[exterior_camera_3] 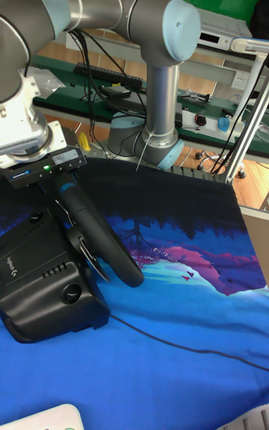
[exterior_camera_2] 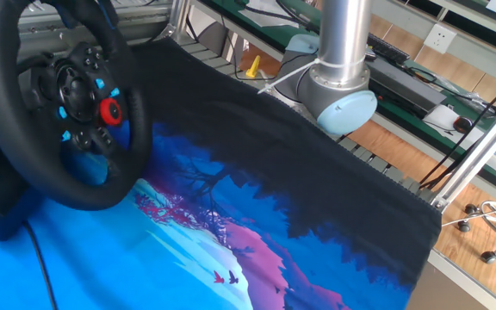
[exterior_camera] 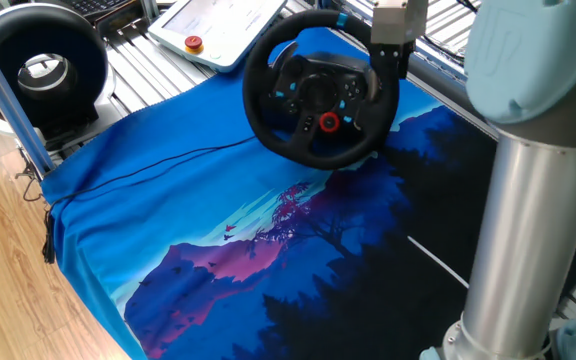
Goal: Rotate the steering wheel 90 degrees clockwise
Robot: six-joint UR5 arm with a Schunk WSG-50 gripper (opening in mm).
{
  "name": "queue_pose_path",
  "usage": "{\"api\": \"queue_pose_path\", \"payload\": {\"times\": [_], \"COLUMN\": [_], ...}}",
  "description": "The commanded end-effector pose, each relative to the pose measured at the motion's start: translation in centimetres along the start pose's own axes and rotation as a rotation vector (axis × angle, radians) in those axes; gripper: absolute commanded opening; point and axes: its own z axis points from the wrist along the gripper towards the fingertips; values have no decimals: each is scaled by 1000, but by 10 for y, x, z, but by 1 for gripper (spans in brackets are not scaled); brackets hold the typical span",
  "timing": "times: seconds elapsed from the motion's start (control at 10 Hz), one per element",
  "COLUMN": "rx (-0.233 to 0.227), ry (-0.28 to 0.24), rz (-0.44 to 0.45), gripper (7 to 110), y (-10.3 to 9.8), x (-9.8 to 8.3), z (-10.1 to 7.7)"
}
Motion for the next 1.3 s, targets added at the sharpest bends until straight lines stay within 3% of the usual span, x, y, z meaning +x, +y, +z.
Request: {"api": "queue_pose_path", "payload": {"times": [0.0, 0.2, 0.3, 0.6, 0.7, 0.9, 1.1, 1.2], "rx": [-5, -5, -4, -13, -11, -27, -95, -98], "ry": [-51, -92, -95, -70, -43, 67, 215, 220], "rz": [14, 16, 16, 56, 86, 154, 246, 239], "gripper": [66, 66, 66, 66, 66, 66, 66, 44], "y": [12, 18, 16, 18, 22, 41, 79, 86], "x": [-9, -8, -3, 6, 10, 23, 32, 24], "z": [28, 58, 65, 63, 56, 28, -20, -39]}}
